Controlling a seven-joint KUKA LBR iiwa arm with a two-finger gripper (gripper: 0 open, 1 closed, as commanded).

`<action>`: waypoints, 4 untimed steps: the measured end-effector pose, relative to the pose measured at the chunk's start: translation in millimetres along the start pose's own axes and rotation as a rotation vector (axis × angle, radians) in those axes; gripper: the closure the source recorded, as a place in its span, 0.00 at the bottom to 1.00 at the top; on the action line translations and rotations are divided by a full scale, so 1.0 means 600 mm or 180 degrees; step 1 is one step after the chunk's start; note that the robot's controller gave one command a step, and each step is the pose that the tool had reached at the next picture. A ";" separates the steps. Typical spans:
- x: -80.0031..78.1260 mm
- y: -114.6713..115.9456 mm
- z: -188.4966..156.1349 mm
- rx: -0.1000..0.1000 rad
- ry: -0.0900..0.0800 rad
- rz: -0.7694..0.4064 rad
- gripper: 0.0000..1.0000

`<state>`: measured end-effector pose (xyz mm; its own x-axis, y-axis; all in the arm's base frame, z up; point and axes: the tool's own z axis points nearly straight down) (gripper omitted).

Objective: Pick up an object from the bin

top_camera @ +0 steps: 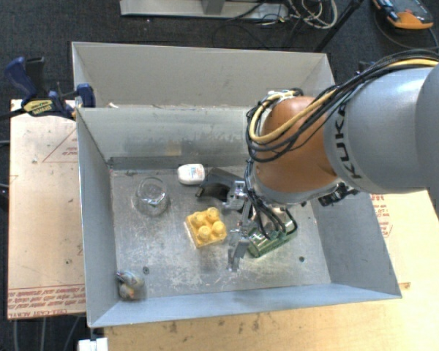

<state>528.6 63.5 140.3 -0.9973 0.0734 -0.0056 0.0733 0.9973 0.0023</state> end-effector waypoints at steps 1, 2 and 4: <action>-0.060 -0.029 -0.004 0.0005 0.0032 0.0142 0.00; -0.166 -0.047 0.028 0.0001 -0.0008 -0.0287 0.00; -0.176 -0.063 0.091 -0.0001 -0.0066 0.0196 1.00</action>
Offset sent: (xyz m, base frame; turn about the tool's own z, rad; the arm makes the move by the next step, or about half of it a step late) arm 0.0985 -0.0378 -0.0218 -0.0922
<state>631.4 18.3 86.5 -0.9906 0.1345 -0.0260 0.1345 0.9909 0.0034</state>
